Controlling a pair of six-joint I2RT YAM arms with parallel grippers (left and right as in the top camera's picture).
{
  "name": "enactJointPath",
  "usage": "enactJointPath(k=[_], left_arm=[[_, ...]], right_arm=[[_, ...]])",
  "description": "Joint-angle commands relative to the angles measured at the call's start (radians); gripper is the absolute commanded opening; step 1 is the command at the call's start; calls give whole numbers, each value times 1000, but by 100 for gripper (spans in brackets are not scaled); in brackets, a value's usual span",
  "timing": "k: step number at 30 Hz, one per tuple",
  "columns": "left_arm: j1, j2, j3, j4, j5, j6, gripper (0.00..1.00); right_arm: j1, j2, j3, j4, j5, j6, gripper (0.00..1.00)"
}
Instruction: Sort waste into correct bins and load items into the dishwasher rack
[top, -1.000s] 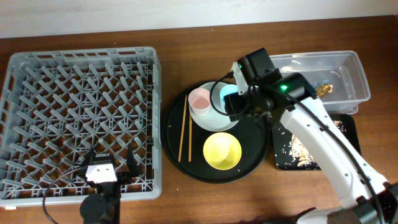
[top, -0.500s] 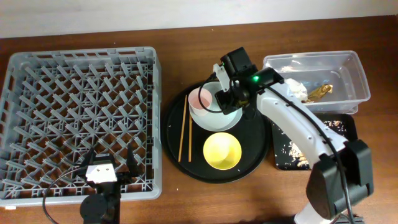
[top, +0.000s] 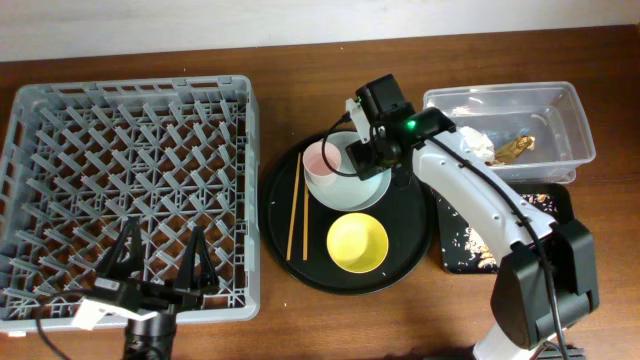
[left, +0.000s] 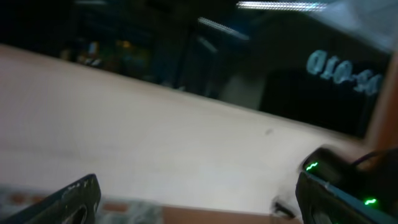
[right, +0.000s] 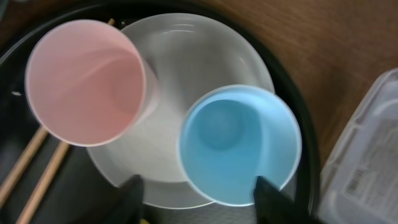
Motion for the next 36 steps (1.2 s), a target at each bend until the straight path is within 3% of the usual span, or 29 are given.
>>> enactJointPath(k=[1, 6, 9, 11, 22, 26, 31, 36], left_arm=[[-3, 146, 221, -185, 98, -66, 99], [-3, 533, 616, -647, 201, 2, 99], [-3, 767, 819, -893, 300, 4, 99], [-3, 872, 887, -971, 340, 4, 99], [-3, 1171, 904, -1168, 357, 43, 99], [-3, 1205, 904, -1174, 357, 43, 100], [-3, 1209, 904, -1173, 357, 43, 99], [-3, 1209, 904, -1173, 357, 42, 94]], right_arm=[[-22, 0, -7, 3, 20, -4, 61], [-27, 4, -7, 3, -89, -4, 53], [-25, 18, -7, -1, -111, -4, 38], [-25, 30, -8, -9, -112, -4, 36], [-24, 40, -27, -22, -141, -5, 34], [-26, 40, -91, 40, -130, -8, 26], [-26, 40, -129, 112, -57, -7, 26], [-26, 37, -108, 104, -55, -7, 10]])
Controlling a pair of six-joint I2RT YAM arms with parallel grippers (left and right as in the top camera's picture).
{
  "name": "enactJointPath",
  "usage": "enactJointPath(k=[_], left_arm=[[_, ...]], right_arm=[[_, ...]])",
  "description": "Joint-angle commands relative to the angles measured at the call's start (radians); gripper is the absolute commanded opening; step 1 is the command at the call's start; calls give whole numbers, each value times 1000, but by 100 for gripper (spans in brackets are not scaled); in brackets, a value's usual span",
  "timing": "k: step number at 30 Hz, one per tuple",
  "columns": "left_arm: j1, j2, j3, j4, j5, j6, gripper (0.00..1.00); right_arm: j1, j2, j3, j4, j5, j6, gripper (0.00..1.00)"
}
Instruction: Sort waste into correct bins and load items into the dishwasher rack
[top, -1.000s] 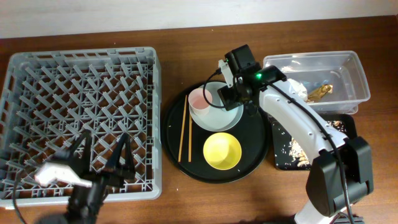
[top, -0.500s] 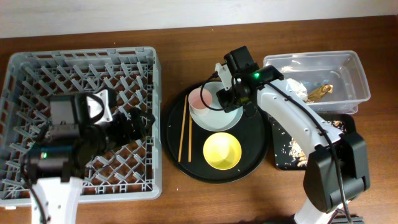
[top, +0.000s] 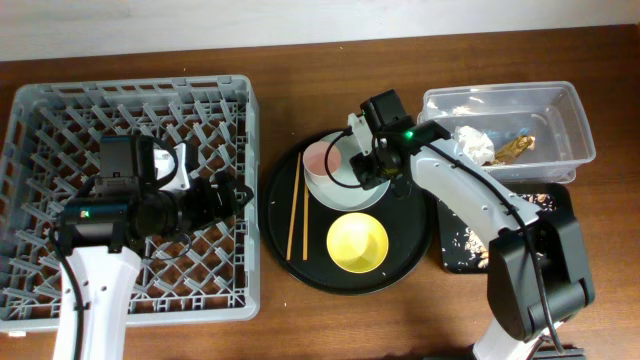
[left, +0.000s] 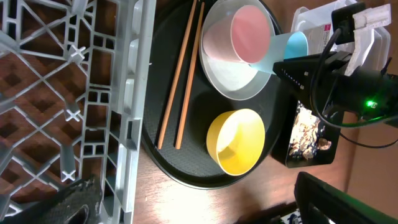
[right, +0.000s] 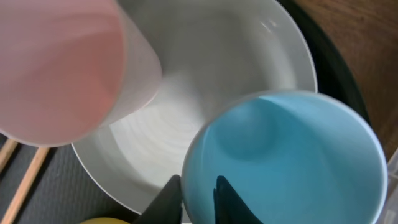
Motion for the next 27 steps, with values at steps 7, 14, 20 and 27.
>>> enactJointPath(k=[7, 14, 20, 27], left_arm=[[-4, -2, 16, -2, 19, 18, 96], [-3, -2, 16, 23, 367, 205, 82], [-3, -1, 16, 91, 665, 385, 74], [-8, 35, 16, 286, 837, 434, 87]], right_arm=[[-4, -91, 167, -172, 22, 2, 4], [-29, -294, 327, -407, -181, 1, 4], [-235, -442, 327, -507, -769, -171, 4], [-350, -418, 265, -682, -1274, -443, 4]])
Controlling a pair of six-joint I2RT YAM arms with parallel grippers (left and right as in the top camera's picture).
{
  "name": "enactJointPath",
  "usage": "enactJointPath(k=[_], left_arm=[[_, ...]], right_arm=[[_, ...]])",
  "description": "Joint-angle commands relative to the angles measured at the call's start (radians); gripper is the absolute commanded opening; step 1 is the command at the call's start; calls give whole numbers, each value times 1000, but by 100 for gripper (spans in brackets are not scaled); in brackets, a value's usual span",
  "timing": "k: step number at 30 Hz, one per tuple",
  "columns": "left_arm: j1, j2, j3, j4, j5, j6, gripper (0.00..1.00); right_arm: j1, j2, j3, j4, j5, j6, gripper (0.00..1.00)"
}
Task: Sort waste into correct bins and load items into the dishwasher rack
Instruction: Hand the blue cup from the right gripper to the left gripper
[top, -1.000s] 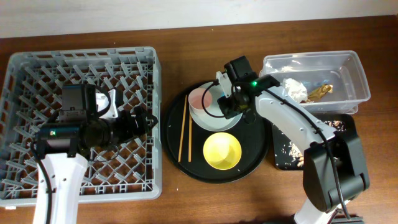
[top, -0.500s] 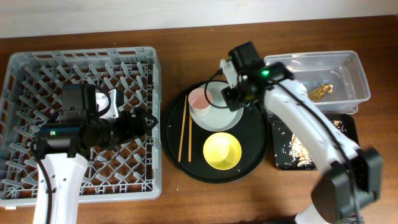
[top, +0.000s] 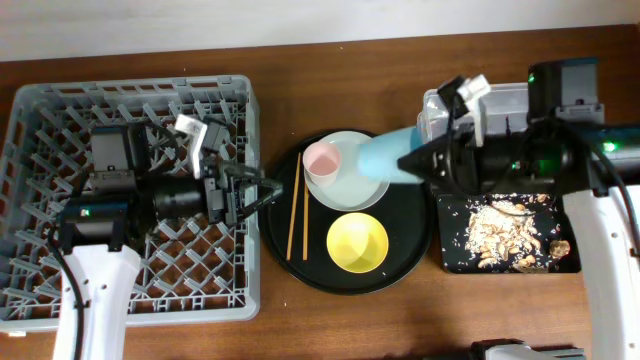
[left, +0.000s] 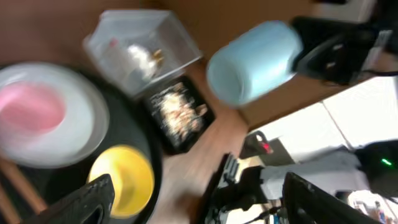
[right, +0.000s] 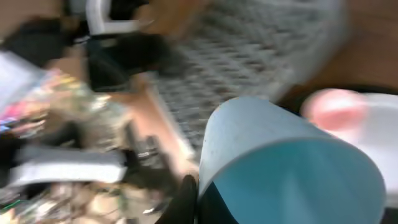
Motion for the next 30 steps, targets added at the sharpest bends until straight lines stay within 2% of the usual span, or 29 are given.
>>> enactJointPath(k=[1, 6, 8, 13, 17, 30], left_arm=[[-13, 46, 13, 65, 180, 82, 87], [-52, 95, 13, 64, 196, 87, 87], [-80, 109, 13, 64, 218, 92, 94], [-166, 112, 13, 65, 286, 172, 95], [-182, 112, 13, 65, 407, 231, 94], [-115, 108, 13, 71, 407, 231, 95]], right_arm=[[29, 23, -47, -25, -262, -157, 4], [113, 23, -61, -18, -321, -192, 4], [168, 23, -61, -4, -327, -216, 4], [249, 32, -61, 33, -317, -215, 4], [249, 51, -61, 32, -317, -215, 4], [139, 56, -61, 21, -321, -211, 4]])
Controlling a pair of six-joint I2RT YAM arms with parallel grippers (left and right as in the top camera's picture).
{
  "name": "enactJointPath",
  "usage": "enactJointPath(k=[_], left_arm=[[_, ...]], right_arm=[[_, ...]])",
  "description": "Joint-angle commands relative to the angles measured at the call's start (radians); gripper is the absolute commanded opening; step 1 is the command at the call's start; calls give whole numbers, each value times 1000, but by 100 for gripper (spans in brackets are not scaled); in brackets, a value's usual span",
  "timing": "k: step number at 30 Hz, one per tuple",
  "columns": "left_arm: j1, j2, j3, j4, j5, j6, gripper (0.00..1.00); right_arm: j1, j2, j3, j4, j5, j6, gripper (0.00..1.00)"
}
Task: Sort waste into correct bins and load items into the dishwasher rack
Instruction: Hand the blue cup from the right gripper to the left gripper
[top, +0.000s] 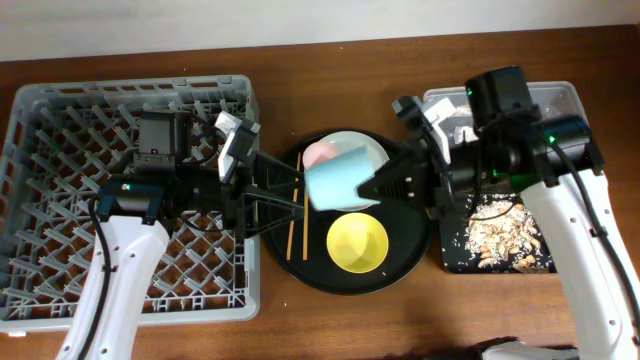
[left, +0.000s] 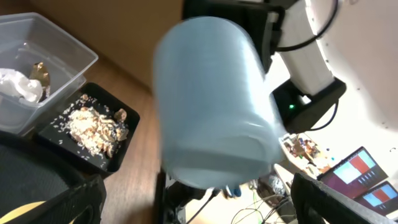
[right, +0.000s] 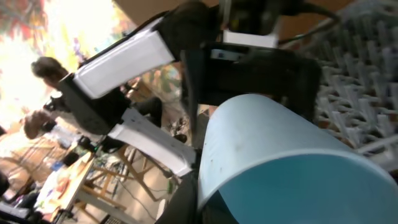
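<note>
A light blue cup (top: 338, 180) hangs on its side over the black round tray (top: 420, 235), its base pointing left. My right gripper (top: 385, 187) is shut on the cup's rim (right: 280, 155), one finger inside and one outside. My left gripper (top: 280, 190) points right from the rack's edge. It is open, and the cup's base (left: 211, 118) sits close in front of its fingers (left: 68, 202). A pink cup (top: 318, 152) stands in the white bowl (top: 358, 147). A yellow bowl (top: 357, 241) and wooden chopsticks (top: 291, 228) lie on the tray.
The grey dishwasher rack (top: 60, 170) fills the left side under my left arm. At the right back stands a clear bin (top: 560, 100) with paper and scraps. In front of it is a black tray (top: 500, 240) of food waste.
The right gripper has carried the blue cup left, from over the white bowl's right side to the tray's middle. The left gripper has moved right, up to the cup's base.
The right gripper was open over the blue cup standing in the white bowl, with the left arm low at the rack's front. Then it was shut on the cup's rim. Then the cup hung on its side facing the open left gripper, and now lies close to it.
</note>
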Motion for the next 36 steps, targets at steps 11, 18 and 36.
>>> enactJointPath(k=[11, 18, 36], left_arm=[[-30, -9, 13, -1, 33, 16, 97], [-77, -9, 13, 32, 30, 16, 93], [-77, -9, 13, 32, 31, 16, 71]], right_arm=[[-4, 13, -13, 1, -22, -12, 4], [92, 16, -37, 46, -3, -14, 4], [113, 18, -37, 64, 35, -14, 7]])
